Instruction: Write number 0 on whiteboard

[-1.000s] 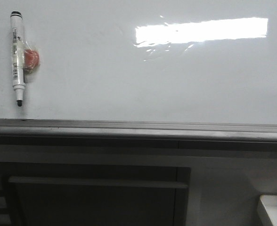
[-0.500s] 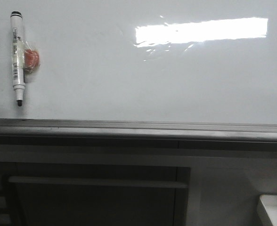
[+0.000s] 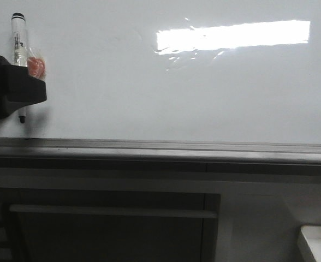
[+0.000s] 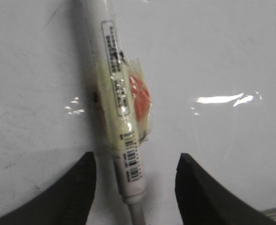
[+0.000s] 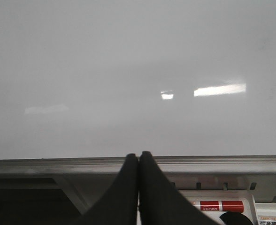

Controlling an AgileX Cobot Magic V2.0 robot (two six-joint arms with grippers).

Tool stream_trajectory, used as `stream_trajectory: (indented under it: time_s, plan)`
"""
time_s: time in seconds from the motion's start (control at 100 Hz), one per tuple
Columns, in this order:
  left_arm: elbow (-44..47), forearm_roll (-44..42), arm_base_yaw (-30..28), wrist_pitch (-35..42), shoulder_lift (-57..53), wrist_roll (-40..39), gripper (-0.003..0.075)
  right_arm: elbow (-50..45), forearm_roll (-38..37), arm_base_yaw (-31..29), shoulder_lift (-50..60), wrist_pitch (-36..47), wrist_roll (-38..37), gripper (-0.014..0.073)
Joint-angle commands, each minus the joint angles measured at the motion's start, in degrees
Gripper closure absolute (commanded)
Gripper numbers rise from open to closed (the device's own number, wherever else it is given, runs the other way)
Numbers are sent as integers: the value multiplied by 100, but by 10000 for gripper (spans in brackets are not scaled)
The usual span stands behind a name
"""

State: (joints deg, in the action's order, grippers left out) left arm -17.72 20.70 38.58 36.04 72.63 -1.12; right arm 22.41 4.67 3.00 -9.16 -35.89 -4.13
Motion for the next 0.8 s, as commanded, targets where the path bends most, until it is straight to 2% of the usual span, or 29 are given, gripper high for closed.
stream_trajectory:
  time_s: [0.0, 0.06, 0.17, 0.44, 0.5, 0.62, 0.7, 0.79]
  plan:
    - [-155, 79, 93, 606, -13, -91, 429, 141, 4, 0, -102, 424, 59, 643]
    - [-155, 79, 110, 663, 8, -91, 515, 141, 4, 0, -102, 424, 59, 643]
    - [-155, 79, 110, 686, 23, -91, 738, 141, 4, 0, -102, 424, 59, 643]
    - [-155, -8, 110, 661, 74, -91, 741, 141, 88, 50, -102, 363, 156, 643]
    - [-155, -273, 110, 661, 34, -91, 741, 152, 448, 172, -102, 317, 644, 643]
    - [-155, -1098, 110, 621, -153, -91, 741, 239, 1904, 492, -167, 73, 2421, 643]
    - [-155, -1550, 110, 556, -348, -91, 741, 374, 2447, 705, -357, -63, 2948, 643]
    - [-155, -2014, 110, 292, -570, -91, 741, 529, 2517, 970, -620, -72, 3017, 643]
